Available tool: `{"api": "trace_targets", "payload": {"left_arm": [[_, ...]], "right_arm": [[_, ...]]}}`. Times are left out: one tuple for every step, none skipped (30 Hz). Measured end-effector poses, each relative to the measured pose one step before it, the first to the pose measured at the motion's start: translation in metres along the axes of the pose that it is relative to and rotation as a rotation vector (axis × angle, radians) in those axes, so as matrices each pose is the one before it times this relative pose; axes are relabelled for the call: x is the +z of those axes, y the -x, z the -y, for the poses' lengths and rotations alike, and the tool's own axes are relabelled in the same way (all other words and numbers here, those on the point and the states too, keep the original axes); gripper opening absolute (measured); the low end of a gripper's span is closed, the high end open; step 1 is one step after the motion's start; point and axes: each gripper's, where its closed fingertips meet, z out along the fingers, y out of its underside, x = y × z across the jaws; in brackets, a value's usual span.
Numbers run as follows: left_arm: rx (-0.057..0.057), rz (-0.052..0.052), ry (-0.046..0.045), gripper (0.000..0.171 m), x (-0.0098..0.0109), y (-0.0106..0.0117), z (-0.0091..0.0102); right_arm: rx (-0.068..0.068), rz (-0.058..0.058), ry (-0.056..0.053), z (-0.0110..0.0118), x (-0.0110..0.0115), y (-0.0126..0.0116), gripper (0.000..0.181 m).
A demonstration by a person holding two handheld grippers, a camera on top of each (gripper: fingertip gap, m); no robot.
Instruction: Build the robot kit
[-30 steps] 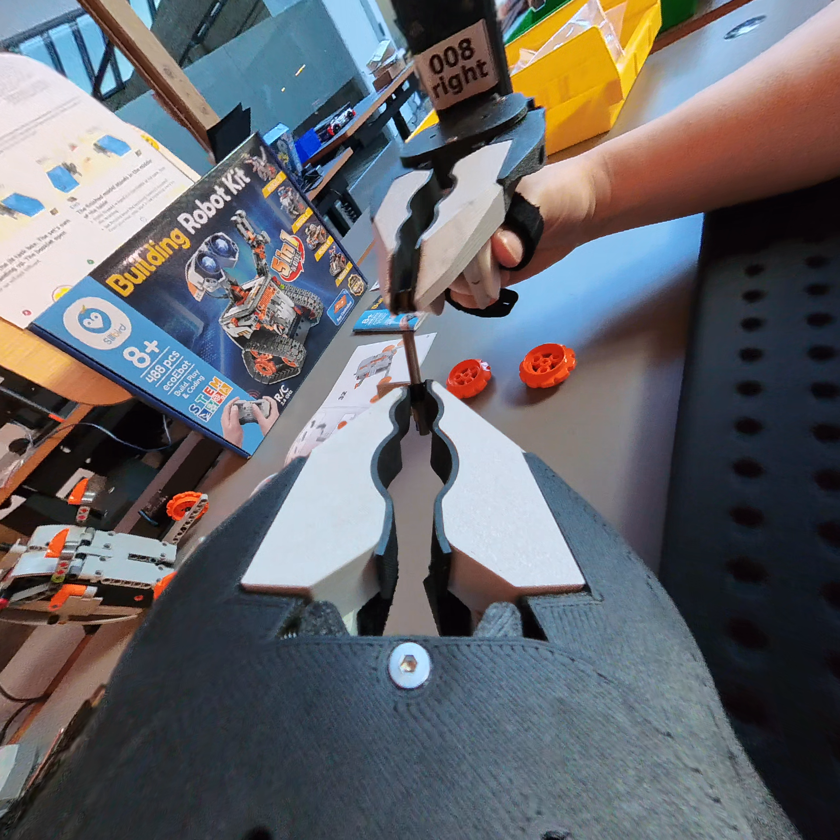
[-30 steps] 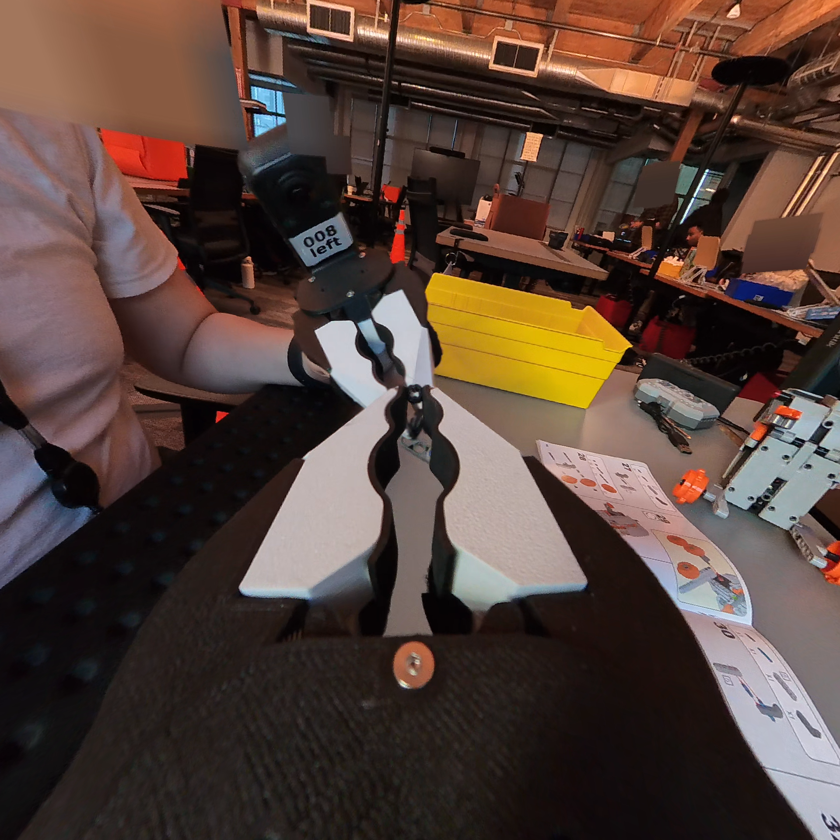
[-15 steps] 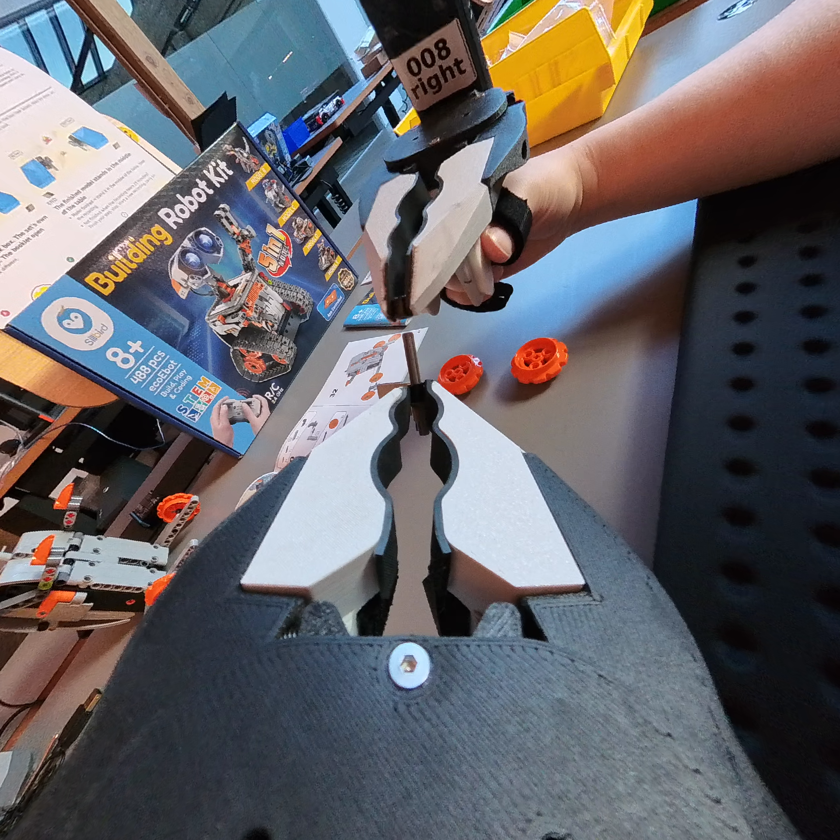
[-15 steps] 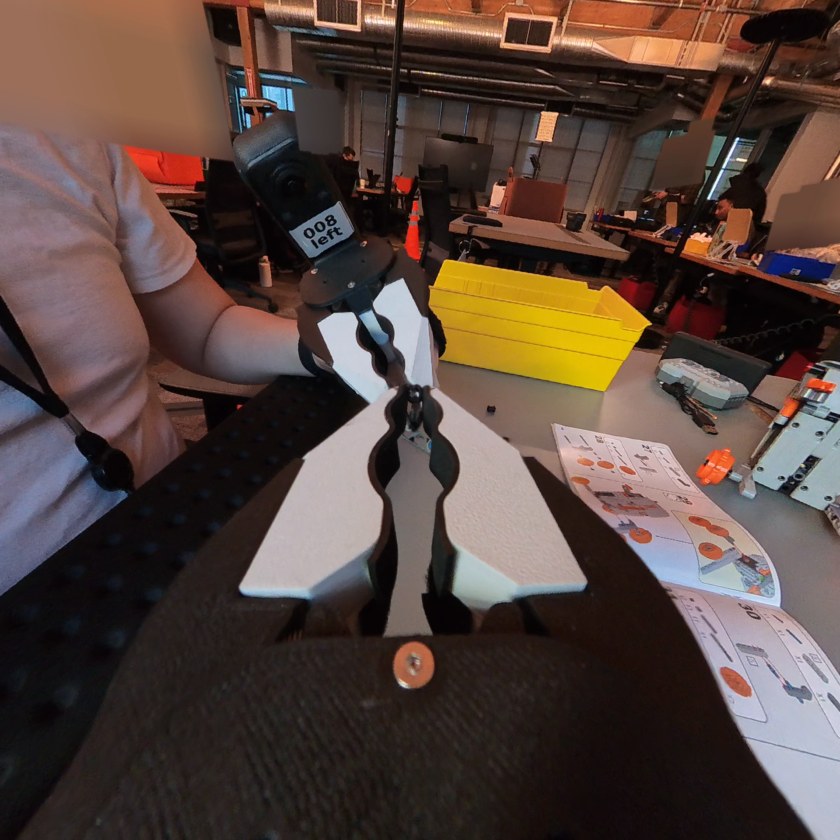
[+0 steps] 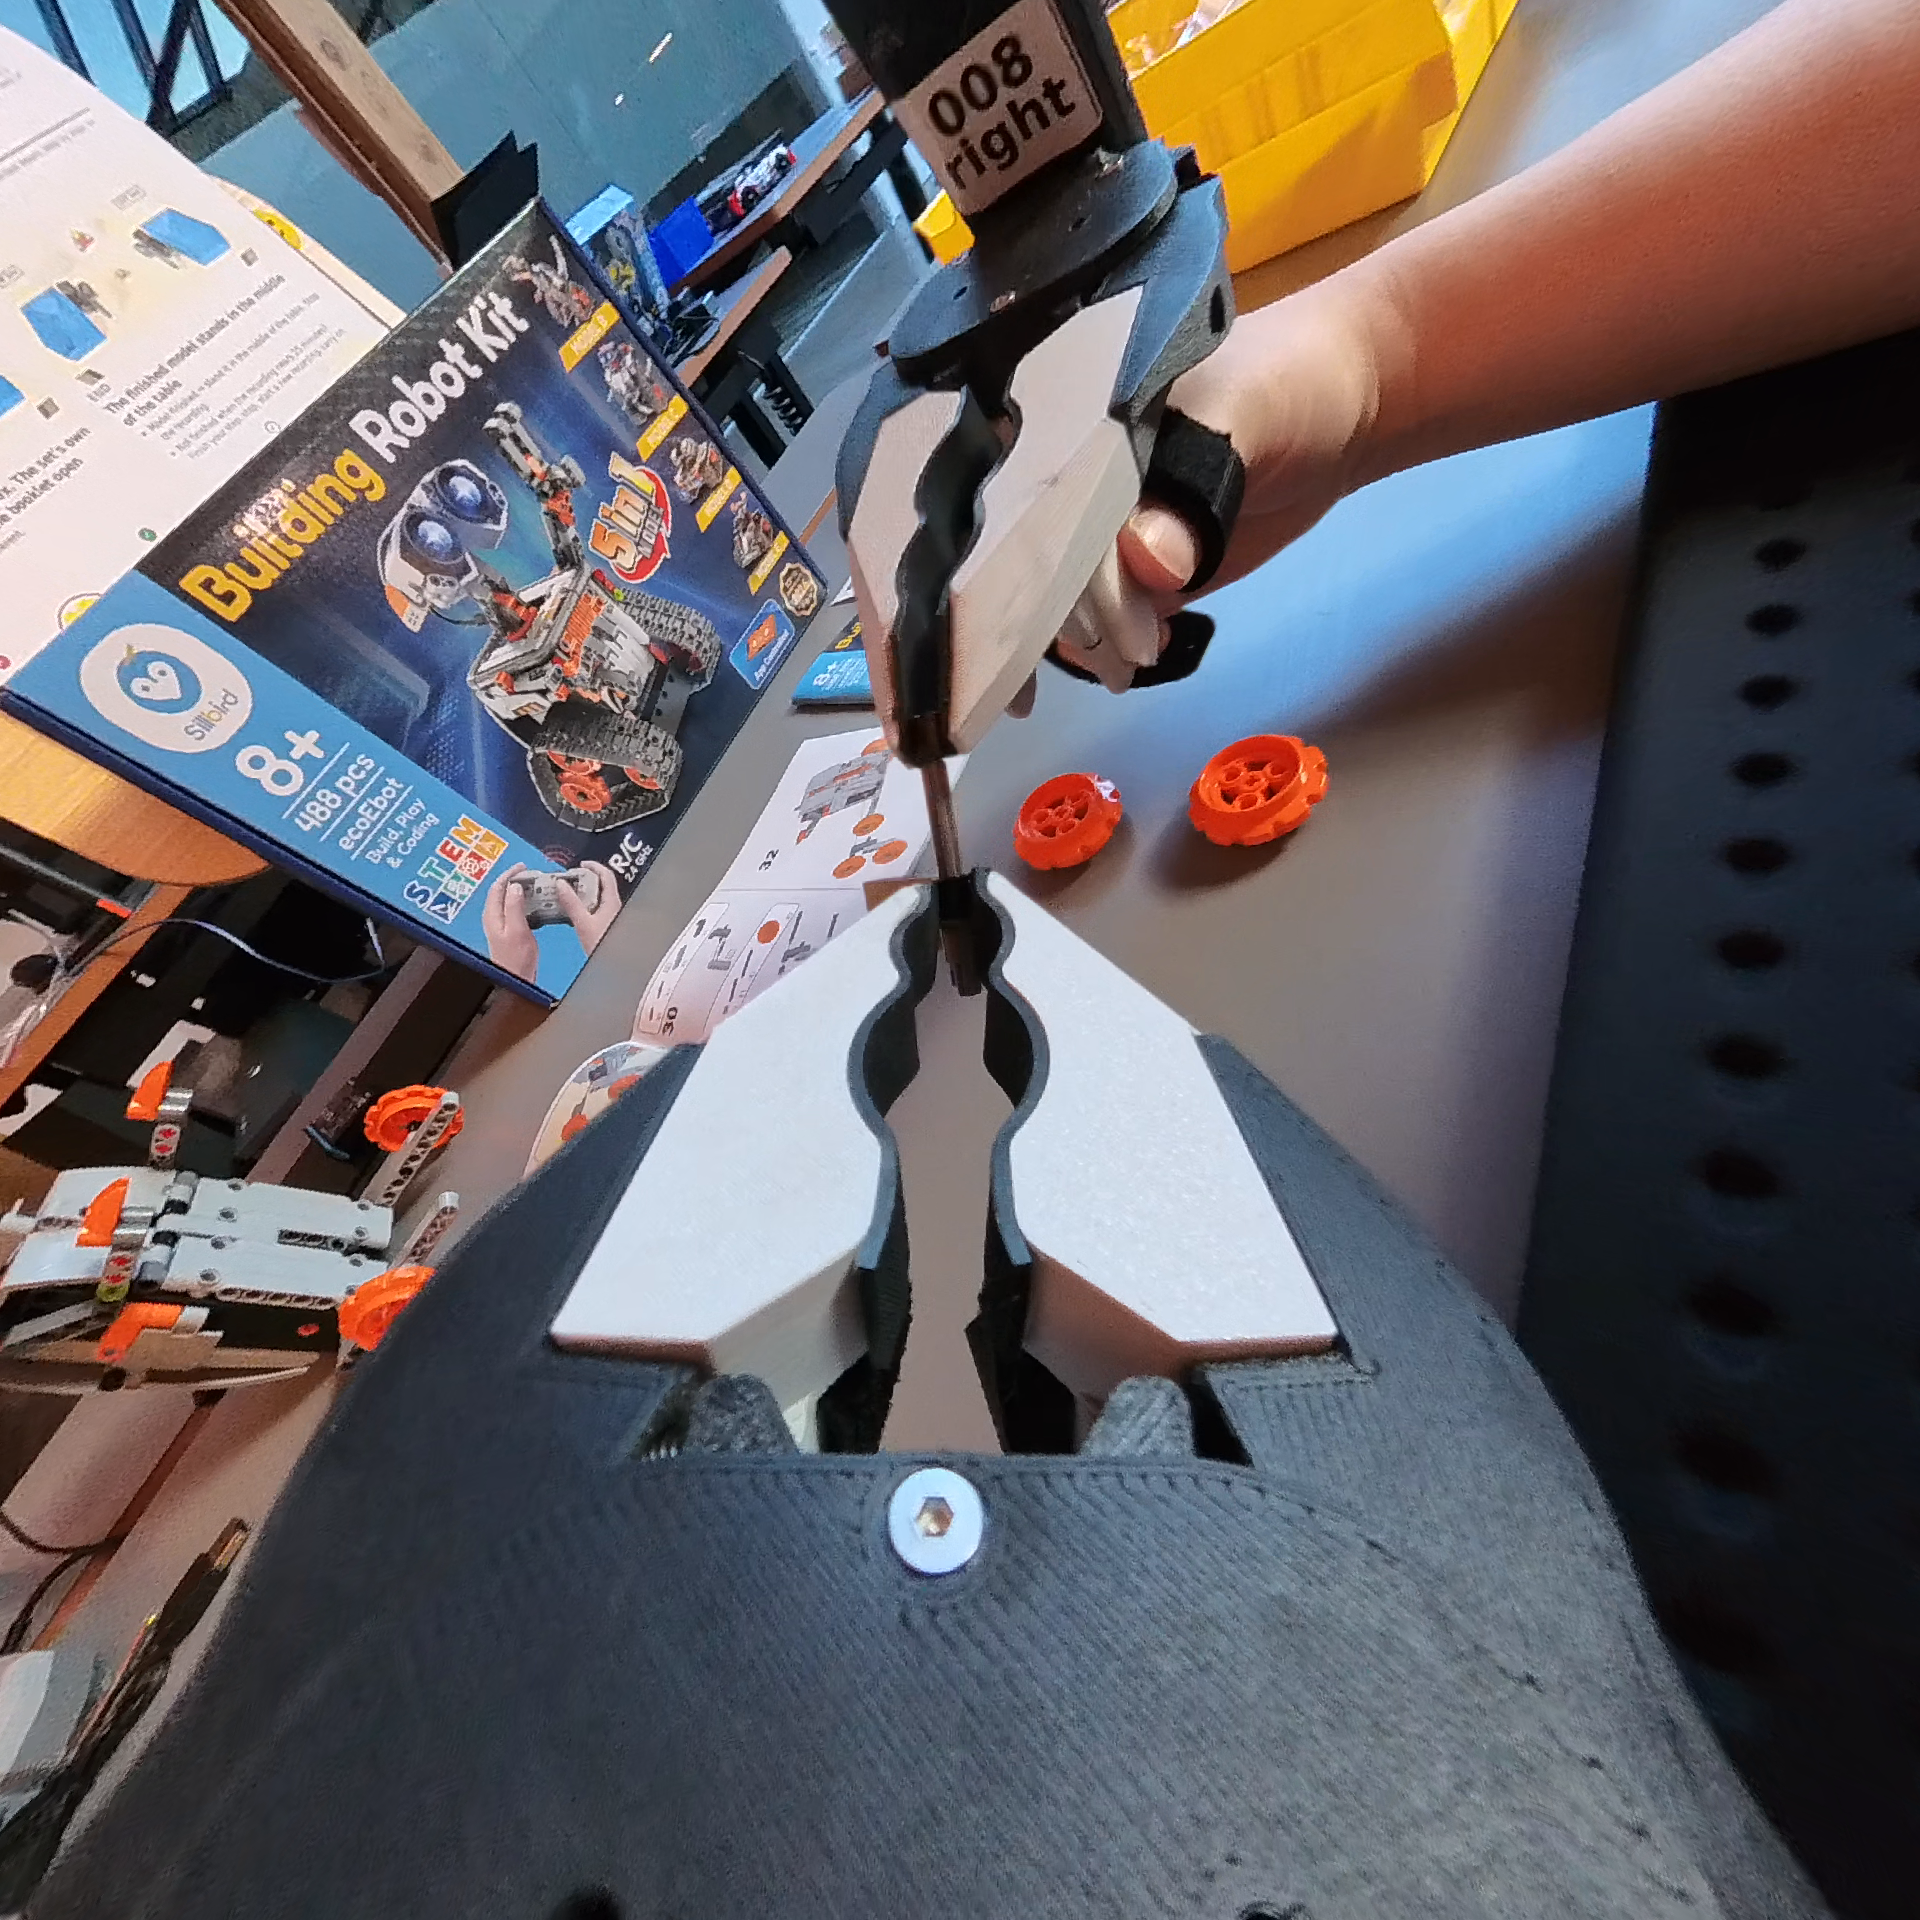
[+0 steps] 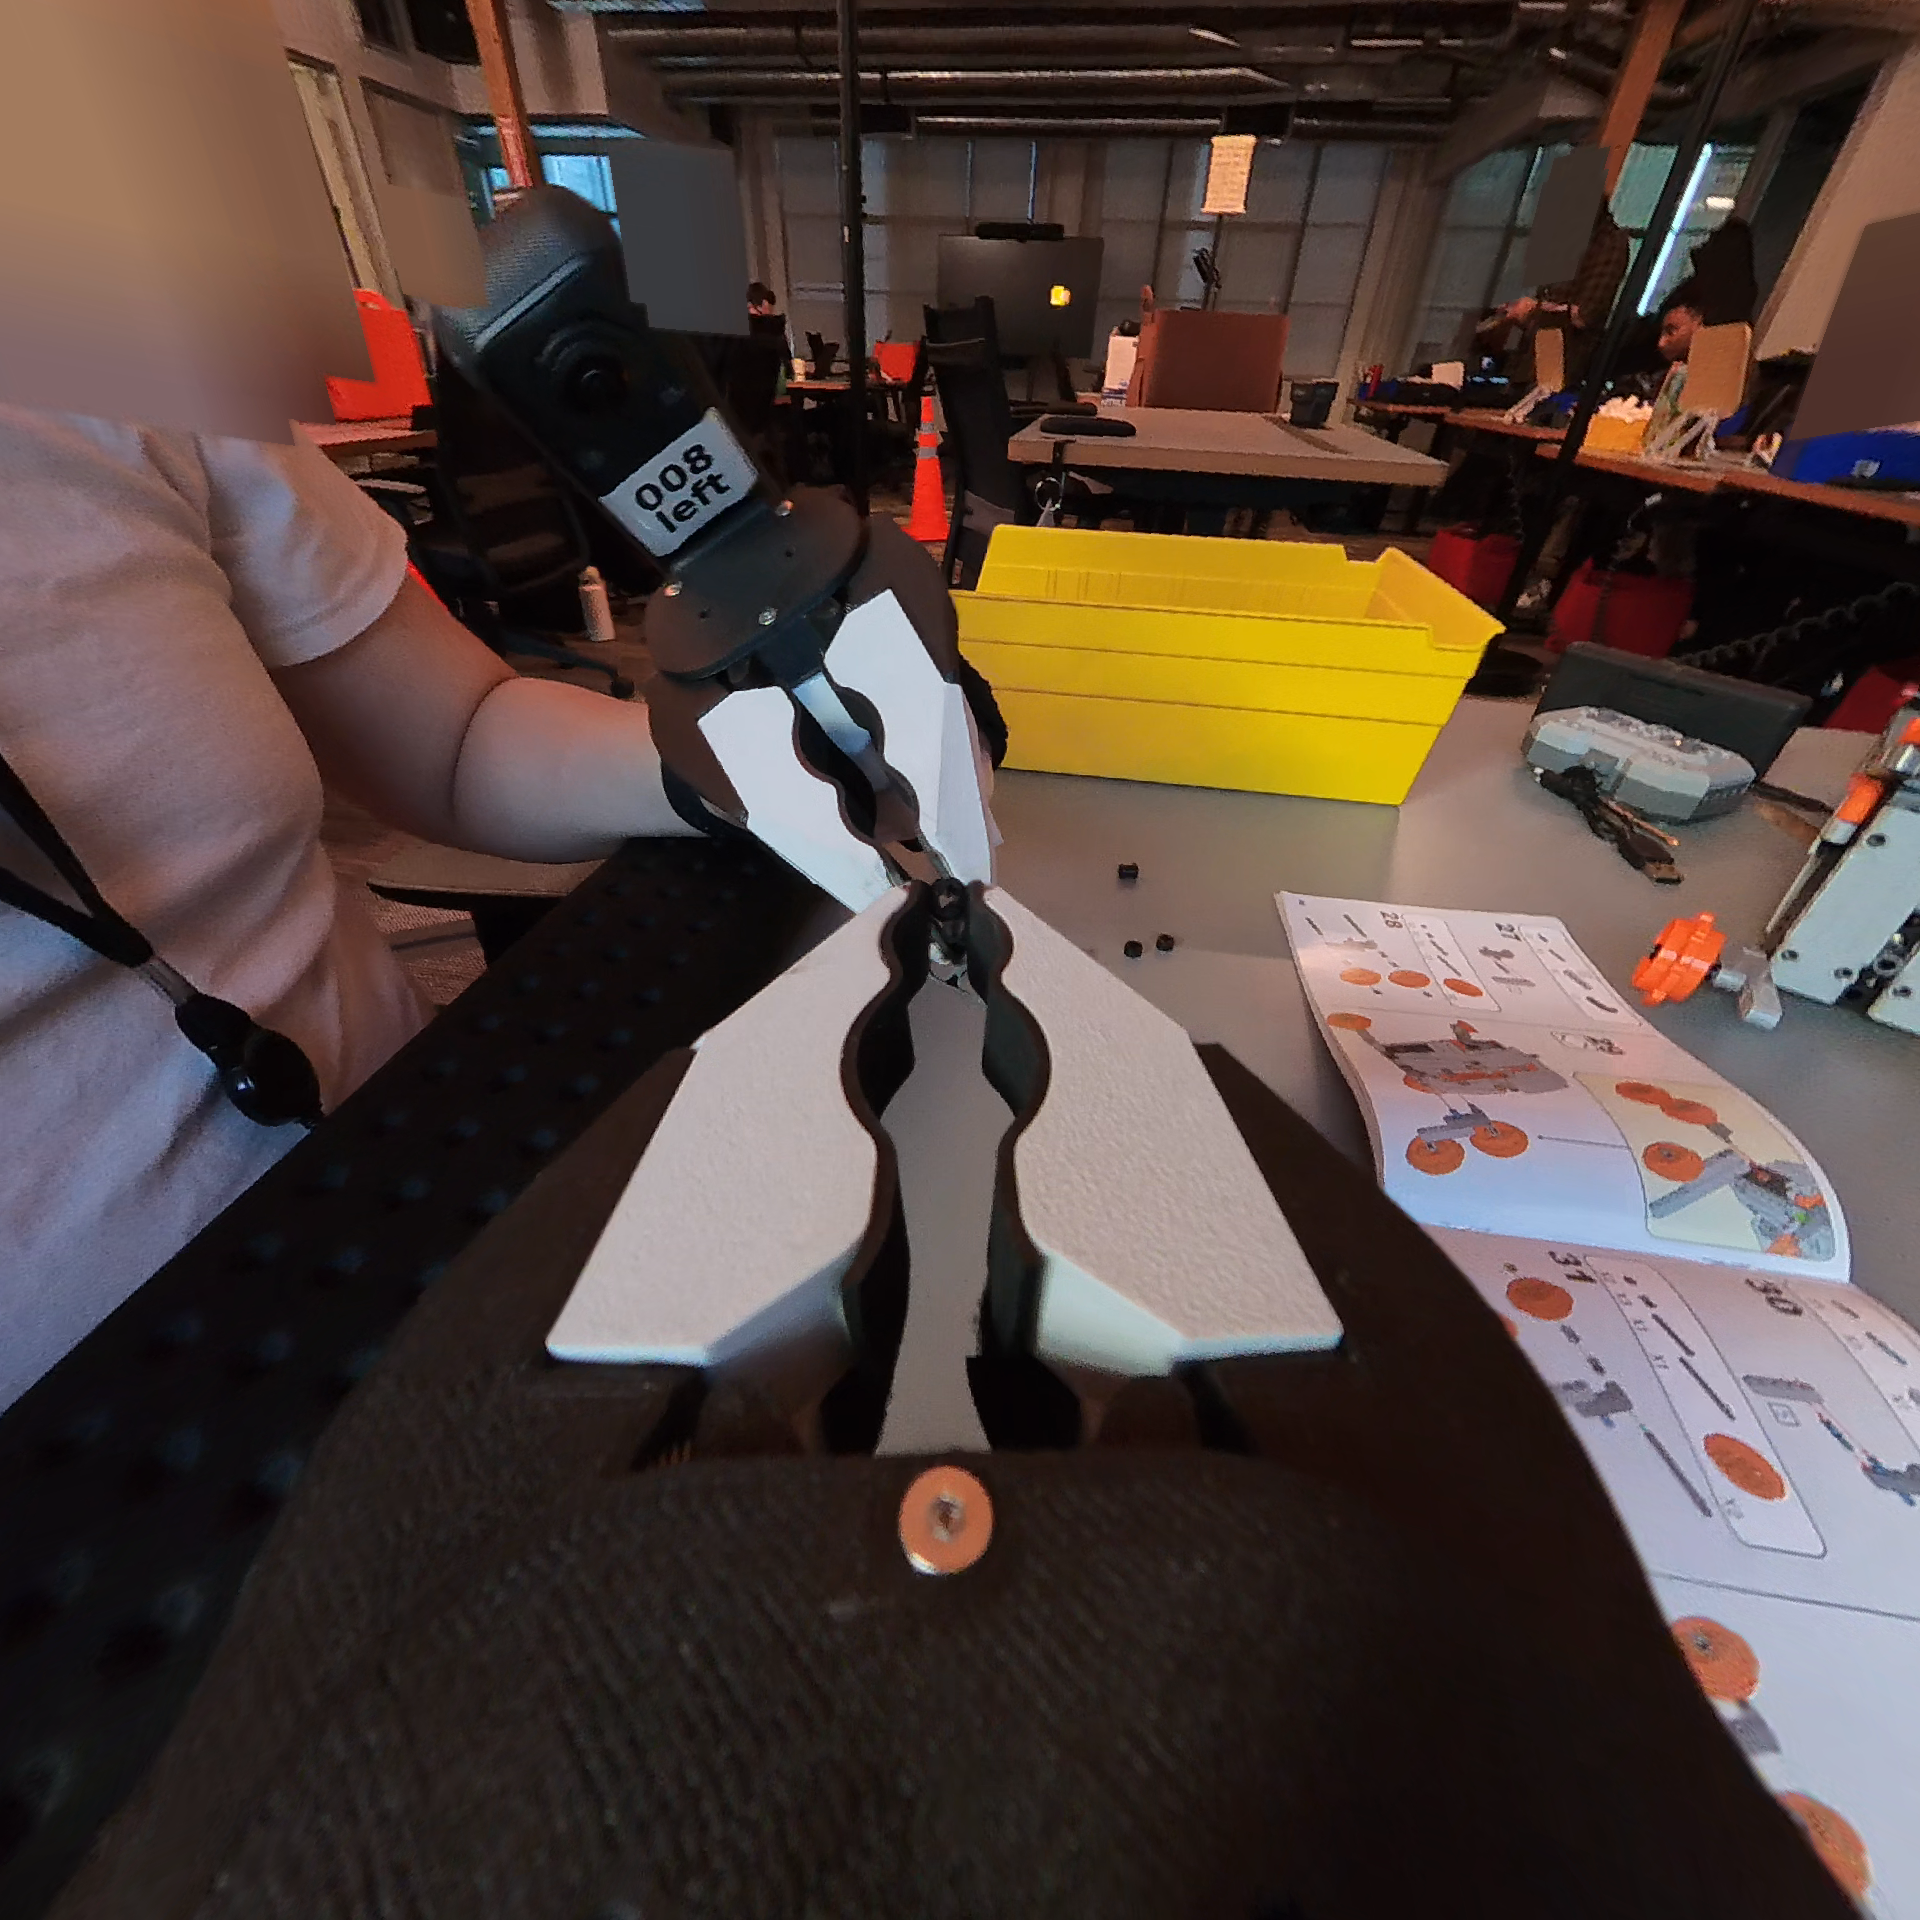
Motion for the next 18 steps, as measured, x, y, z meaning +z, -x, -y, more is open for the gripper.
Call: {"api": "trace_targets", "payload": {"left_arm": [[0.0030,0.0083,0.00808,0.003,0.00041,0.00118,-0.00140],[0.0040,0.0101,0.00562,0.002,0.00041,0.00120,-0.00080],[0.0049,0.0118,0.00642,0.002,0.00030,0.00140,-0.00086],[0.0052,0.0126,0.00665,0.002,0.00015,0.00178,-0.00098],[0.0003,0.0087,0.00414,0.002,0.00025,0.00142,-0.00089],[-0.0031,0.0093,0.00631,0.003,0.00010,0.00177,-0.00117],[-0.0005,0.0141,0.00942,0.002,0.00019,0.00263,-0.00174],[0.0015,0.0104,0.00618,0.003,0.00016,0.00180,-0.00120],[-0.0003,0.0084,0.00600,0.003,0.00039,0.00141,-0.00112],[0.0028,0.0110,0.00724,0.003,0.00028,0.00167,-0.00120],[0.0057,0.0088,0.00759,0.002,0.00034,0.00117,-0.00118],[0.0064,0.0072,0.00819,0.002,0.00033,0.00074,-0.00144],[0.0076,0.0046,0.00563,0.002,0.00030,0.00037,-0.00097],[0.0035,-0.0002,0.00467,0.002,0.00046,-0.00024,-0.00080],[0.0007,0.0019,0.00647,0.003,0.00043,0.00021,-0.00101],[0.0012,0.0044,0.00341,0.002,0.00021,0.00082,-0.00093],[-0.0039,-0.0022,-0.00078,0.003,0.00019,0.00017,-0.00029],[-0.0091,-0.0058,-0.00514,0.002,-0.00004,-0.00033,0.00037]], "right_arm": [[0.0182,-0.0044,0.0022,-0.00063,0.00027,-0.00150,0.005],[0.0151,-0.0081,-0.0006,-0.00013,0.00011,-0.00166,0.005],[0.0181,-0.0124,-0.0005,0.00001,0.00052,-0.00212,0.005],[0.0207,-0.0098,-0.0032,0.00012,0.00076,-0.00168,0.005],[0.0196,-0.0071,-0.0055,0.00038,0.00084,-0.00141,0.005],[0.0187,-0.0148,-0.0006,-0.00036,0.00075,-0.00282,0.005],[0.0184,-0.0145,0.0012,-0.00056,0.00075,-0.00277,0.005],[0.0161,-0.0072,-0.0032,-0.00007,0.00074,-0.00158,0.005],[0.0170,-0.0111,-0.0026,-0.00004,0.00078,-0.00195,0.005],[0.0134,-0.0118,-0.0033,0.00011,0.00083,-0.00167,0.005],[0.0094,-0.0086,-0.0014,-0.00017,0.00096,-0.00125,0.005],[0.0108,-0.0105,0.0024,-0.00073,0.00079,-0.00181,0.005],[0.0152,-0.0114,-0.0032,-0.00010,0.00058,-0.00210,0.005],[0.0199,0.0035,-0.0070,-0.00003,0.00089,-0.00022,0.005],[0.0273,0.0013,-0.0057,-0.00035,0.00064,-0.00114,0.005],[0.0252,0.0014,-0.0072,-0.00008,0.00041,-0.00129,0.005],[0.0186,0.0159,-0.0077,0.00024,0.00030,0.00122,0.005],[0.0102,0.0086,-0.0048,0.00031,-0.00024,0.00019,0.005]]}}
